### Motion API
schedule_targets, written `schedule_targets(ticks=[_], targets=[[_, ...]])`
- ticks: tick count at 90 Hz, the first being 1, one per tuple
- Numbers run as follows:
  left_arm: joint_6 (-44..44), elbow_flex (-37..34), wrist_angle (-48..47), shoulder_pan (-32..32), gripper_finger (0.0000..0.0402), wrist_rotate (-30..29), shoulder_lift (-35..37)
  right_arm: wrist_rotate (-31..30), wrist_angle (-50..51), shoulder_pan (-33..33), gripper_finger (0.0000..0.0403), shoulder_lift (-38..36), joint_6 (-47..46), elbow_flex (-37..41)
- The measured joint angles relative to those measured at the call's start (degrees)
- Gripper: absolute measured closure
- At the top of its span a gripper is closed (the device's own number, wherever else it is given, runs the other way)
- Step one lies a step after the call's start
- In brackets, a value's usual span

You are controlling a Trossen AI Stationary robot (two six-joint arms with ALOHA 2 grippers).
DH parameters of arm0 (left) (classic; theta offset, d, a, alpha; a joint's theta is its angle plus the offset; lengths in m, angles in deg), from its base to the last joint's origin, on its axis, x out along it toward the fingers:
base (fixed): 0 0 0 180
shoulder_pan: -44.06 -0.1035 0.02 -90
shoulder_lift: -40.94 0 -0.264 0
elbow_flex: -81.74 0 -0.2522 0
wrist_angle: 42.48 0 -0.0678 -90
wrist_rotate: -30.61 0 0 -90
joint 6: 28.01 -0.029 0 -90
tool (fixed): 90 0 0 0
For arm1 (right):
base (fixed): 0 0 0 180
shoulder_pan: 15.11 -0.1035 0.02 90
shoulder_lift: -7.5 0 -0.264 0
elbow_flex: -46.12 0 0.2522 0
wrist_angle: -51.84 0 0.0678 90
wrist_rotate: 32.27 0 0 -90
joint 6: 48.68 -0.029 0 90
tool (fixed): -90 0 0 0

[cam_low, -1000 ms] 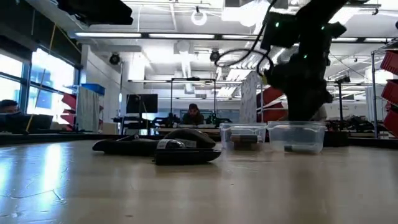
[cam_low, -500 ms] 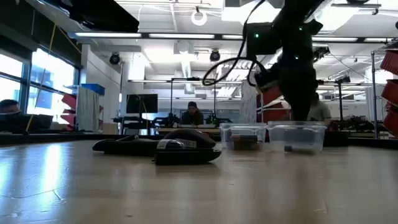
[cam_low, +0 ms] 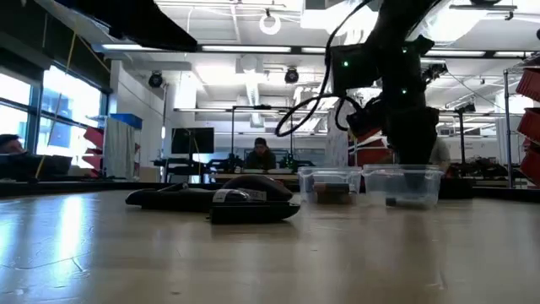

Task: Insert battery
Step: Insert the silver battery into the remote battery compartment

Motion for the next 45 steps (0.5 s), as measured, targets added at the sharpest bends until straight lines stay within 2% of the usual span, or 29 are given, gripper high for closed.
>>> schedule_targets(ticks=[24, 34, 45], targets=[[-0.92, -0.01, 0.08, -6.21, 0.0225, 0.31, -0.01, 0.71, -0.23, -0.01, 0.0151, 1.47, 2.93, 0.00], [-1.24, -0.01, 0.64, -8.58, 0.0225, 2.56, -0.01, -2.24, -0.09, 0.00, 0.0150, 1.77, 2.28, 0.00], [-1.32, 0.01, 1.46, -10.36, 0.0225, 6.04, -0.01, -1.24, -0.25, 0.02, 0.0143, 1.77, 0.99, 0.00]])
